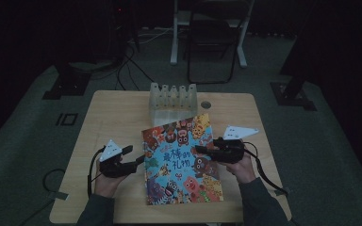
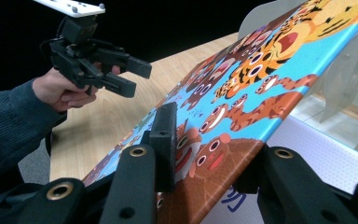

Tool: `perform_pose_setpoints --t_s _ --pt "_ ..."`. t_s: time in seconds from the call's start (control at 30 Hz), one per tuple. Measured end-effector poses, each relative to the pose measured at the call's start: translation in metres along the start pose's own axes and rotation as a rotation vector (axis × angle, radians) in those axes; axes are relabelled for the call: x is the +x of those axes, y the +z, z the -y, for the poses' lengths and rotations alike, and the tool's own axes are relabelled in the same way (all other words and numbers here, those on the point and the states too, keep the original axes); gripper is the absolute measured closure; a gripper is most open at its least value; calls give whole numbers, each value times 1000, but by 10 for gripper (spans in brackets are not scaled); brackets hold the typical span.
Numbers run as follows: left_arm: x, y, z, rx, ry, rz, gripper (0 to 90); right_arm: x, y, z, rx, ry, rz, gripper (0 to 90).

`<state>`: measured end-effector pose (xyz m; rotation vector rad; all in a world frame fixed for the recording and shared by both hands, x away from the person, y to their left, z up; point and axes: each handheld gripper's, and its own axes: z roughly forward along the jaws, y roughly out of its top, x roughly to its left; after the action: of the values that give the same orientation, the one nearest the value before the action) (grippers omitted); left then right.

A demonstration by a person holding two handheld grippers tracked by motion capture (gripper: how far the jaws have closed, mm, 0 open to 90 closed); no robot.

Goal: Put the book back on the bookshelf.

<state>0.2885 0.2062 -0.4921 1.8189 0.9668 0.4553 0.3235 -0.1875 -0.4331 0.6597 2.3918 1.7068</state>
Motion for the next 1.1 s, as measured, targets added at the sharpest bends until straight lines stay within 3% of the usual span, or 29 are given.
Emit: perform_pose_setpoints --t_s 0.33,0.5,0.7,1.1 --pt "7 10 -11 2 -7 35 297 -1 -5 3 -21 -23 -6 673" --pt "11 18 -14 -1 -33 59 281 0 -7 3 -30 -39 -9 673" --pt "13 23 -19 -3 -28 80 234 1 -10 4 -45 -62 -13 674" --pt "15 35 -19 42 -37 66 115 3 -14 8 -71 -87 -24 675"
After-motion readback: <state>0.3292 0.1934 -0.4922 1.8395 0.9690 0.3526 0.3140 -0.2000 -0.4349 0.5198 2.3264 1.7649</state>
